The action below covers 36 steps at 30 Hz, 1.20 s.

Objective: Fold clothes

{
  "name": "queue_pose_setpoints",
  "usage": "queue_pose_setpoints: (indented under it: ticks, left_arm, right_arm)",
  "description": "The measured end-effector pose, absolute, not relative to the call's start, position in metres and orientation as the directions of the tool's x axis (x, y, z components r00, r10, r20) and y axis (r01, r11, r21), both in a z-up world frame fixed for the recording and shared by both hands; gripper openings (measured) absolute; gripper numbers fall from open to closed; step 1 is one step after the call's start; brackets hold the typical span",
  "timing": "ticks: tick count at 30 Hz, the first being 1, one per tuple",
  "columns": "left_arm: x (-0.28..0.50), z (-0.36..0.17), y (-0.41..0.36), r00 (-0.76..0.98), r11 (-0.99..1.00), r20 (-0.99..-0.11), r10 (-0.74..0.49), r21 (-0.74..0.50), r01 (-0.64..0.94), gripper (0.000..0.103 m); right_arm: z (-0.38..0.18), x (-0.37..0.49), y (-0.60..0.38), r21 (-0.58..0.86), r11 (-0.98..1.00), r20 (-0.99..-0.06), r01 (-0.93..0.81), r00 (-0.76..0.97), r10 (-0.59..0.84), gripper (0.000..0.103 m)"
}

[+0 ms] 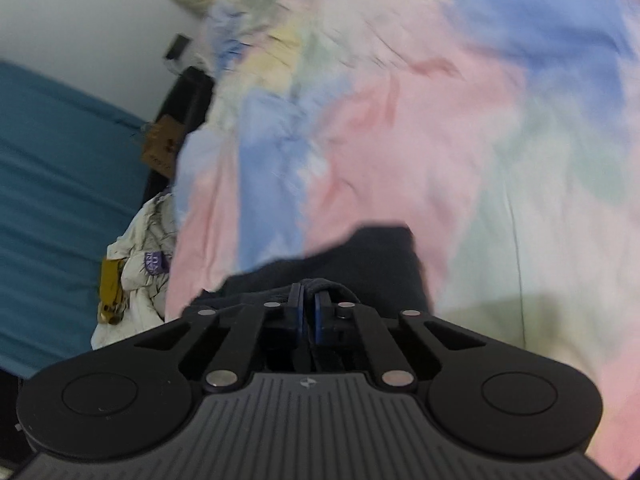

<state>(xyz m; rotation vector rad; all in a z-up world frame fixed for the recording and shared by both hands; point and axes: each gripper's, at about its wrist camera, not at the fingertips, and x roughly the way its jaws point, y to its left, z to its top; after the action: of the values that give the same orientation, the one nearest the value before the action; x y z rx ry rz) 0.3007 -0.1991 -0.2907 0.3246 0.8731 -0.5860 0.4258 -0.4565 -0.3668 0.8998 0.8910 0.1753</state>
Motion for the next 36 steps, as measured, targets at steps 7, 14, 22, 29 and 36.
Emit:
queue_pose_setpoints:
  ticks: [7,14,22,29,36]
  left_arm:
    - [0.316,-0.289,-0.209,0.491,0.824,-0.803,-0.338,0.000,0.567,0.019]
    - [0.311,-0.293,-0.196,0.461,0.853,-0.832,-0.310,-0.030,0.520,0.043]
    - [0.308,-0.264,-0.156,0.501,0.903,-0.813,-0.298,-0.071,0.423,0.056]
    - [0.322,-0.256,-0.127,0.521,0.950,-0.825,-0.220,-0.059,0.308,0.056]
    - [0.329,-0.267,-0.157,0.457,0.890,-0.855,-0.245,-0.012,0.455,0.056]
  right_arm:
    - [-0.357,0.448,-0.467,0.693,0.697,-0.605,0.186,0.675,0.422,0.003]
    - [-0.403,0.447,-0.471,0.631,0.730,-0.727,0.261,0.527,0.440,0.024]
    - [-0.383,0.400,-0.486,0.723,0.653,-0.649,0.228,0.549,0.527,0.028]
    - [-0.376,0.406,-0.460,0.795,0.590,-0.557,0.140,0.554,0.619,0.045]
    - [-0.391,0.454,-0.428,0.814,0.567,-0.542,0.124,0.510,0.668,0.056]
